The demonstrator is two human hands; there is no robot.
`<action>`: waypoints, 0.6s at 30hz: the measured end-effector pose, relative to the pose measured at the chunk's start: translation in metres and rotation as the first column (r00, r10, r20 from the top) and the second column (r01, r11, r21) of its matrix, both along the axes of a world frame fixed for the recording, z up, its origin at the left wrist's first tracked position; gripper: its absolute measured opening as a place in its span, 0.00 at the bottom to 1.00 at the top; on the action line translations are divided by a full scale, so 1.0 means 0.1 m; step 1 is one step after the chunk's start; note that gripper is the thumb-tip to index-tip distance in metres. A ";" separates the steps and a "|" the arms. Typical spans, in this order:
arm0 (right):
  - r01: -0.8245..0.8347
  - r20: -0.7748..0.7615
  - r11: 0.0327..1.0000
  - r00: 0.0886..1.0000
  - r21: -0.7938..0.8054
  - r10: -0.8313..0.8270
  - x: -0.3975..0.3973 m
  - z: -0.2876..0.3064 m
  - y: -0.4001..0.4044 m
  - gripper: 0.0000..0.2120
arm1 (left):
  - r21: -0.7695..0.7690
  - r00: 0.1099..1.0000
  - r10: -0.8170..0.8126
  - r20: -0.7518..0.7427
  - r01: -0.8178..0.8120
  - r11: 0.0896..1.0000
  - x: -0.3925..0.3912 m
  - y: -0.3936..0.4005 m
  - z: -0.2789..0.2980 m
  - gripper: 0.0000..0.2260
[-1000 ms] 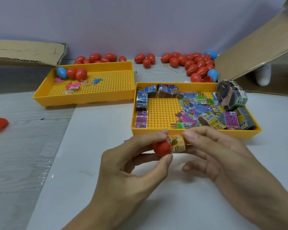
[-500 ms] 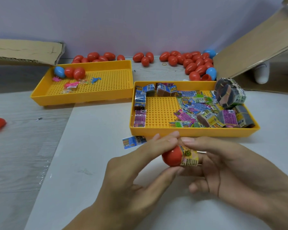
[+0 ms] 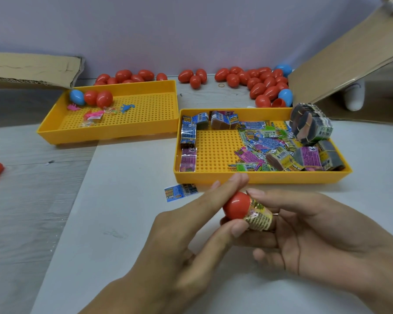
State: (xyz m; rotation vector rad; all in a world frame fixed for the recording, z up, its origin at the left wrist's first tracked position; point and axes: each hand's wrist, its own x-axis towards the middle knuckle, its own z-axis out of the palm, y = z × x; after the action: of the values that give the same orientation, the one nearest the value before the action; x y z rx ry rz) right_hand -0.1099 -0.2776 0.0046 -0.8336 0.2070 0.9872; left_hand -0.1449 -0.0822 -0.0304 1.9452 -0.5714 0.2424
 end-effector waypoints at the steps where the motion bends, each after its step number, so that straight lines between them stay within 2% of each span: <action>1: 0.013 0.006 1.000 1.000 -0.002 -0.013 0.03 -0.02 0.01 0.21 | -0.028 1.000 0.006 0.016 -0.006 1.000 -0.01 0.02 0.00 0.22; 4: 0.105 0.077 0.994 0.992 -0.018 -0.103 -0.02 -0.07 0.04 0.20 | -0.203 0.989 -0.089 -0.121 0.063 0.977 0.05 -0.01 0.00 0.24; 7: 0.190 0.230 0.978 0.959 -0.083 -0.167 -0.03 -0.08 0.10 0.17 | -0.350 0.989 -0.029 -0.145 -0.024 0.936 0.05 -0.02 0.02 0.19; 10: 0.333 0.465 0.923 0.859 -0.190 -0.214 -0.06 -0.05 0.11 0.15 | -0.356 0.993 0.071 -0.090 -0.098 0.929 0.09 -0.04 0.01 0.12; 13: 0.365 0.601 0.914 0.776 -0.177 -0.194 -0.09 -0.04 0.14 0.20 | -0.414 0.992 0.089 -0.086 -0.117 0.903 0.10 -0.02 -0.01 0.10; 18: 0.508 0.854 0.844 0.504 -0.173 -0.128 -0.17 -0.06 0.20 0.24 | -0.506 0.983 0.063 -0.175 -0.145 0.850 0.10 0.00 0.01 0.10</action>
State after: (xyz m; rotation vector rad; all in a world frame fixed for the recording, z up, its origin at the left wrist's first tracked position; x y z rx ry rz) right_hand -0.1269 -0.2572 -0.0019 -1.5108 -0.2578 0.0849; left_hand -0.1347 -0.0824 -0.0299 1.4504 -0.2588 0.2811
